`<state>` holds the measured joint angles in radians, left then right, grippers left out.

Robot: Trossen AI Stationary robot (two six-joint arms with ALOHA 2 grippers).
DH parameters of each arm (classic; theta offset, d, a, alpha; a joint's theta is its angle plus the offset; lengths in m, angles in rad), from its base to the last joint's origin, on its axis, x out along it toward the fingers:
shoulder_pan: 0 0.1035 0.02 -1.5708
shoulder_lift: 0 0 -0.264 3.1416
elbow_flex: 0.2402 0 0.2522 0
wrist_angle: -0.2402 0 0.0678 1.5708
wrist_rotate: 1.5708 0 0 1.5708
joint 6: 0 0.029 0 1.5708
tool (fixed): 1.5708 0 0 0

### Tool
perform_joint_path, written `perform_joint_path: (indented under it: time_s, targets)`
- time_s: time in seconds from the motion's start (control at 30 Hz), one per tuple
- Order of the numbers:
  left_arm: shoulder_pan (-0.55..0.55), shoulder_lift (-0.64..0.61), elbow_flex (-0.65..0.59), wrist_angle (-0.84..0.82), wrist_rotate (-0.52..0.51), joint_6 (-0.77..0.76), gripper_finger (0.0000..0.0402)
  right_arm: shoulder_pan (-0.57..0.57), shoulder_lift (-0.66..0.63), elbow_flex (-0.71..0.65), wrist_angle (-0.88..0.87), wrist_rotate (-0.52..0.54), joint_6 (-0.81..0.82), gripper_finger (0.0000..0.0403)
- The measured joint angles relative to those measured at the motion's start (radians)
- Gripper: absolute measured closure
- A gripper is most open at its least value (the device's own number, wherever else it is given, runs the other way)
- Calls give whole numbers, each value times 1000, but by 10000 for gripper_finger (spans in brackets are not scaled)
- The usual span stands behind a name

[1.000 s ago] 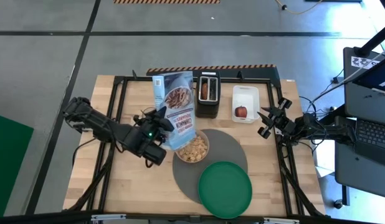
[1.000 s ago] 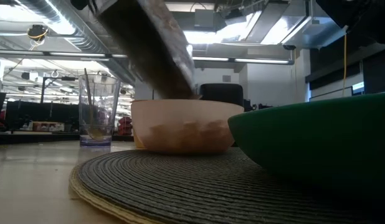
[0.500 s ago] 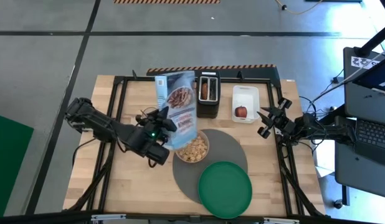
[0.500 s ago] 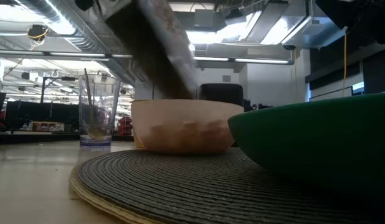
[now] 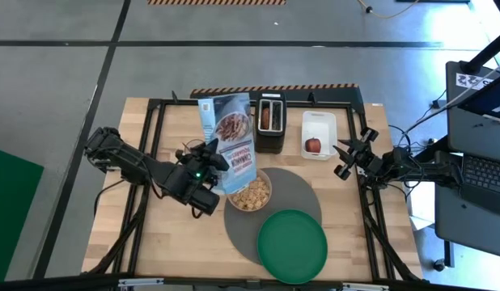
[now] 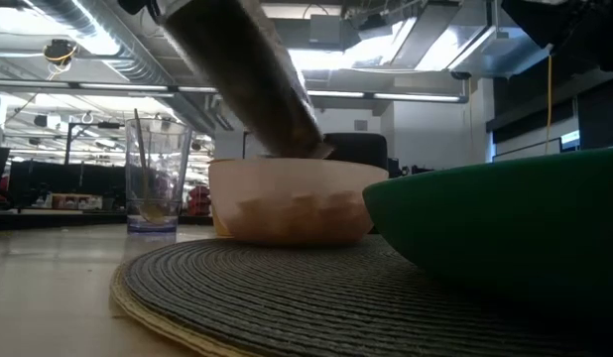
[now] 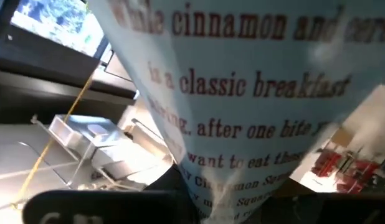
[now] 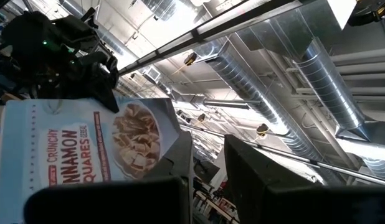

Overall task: Arrange a breakfast setting
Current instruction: Pour the cereal from the cereal box into the pink bowl

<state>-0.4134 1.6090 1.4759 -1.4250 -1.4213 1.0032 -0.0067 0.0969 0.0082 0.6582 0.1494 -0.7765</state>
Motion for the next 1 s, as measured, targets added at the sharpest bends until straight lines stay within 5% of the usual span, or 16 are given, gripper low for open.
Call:
perform_joint_path:
  time_s: [0.5,0.9,1.0]
  targets:
    - [-30,11,13,-96,-9,13,345,0,0,0,-2,0,-16,340]
    - [-5,-4,25,-15,-52,-14,362,0,0,0,-3,0,-15,340]
    - [-8,5,41,-41,8,-9,371,0,0,0,-2,0,-15,340]
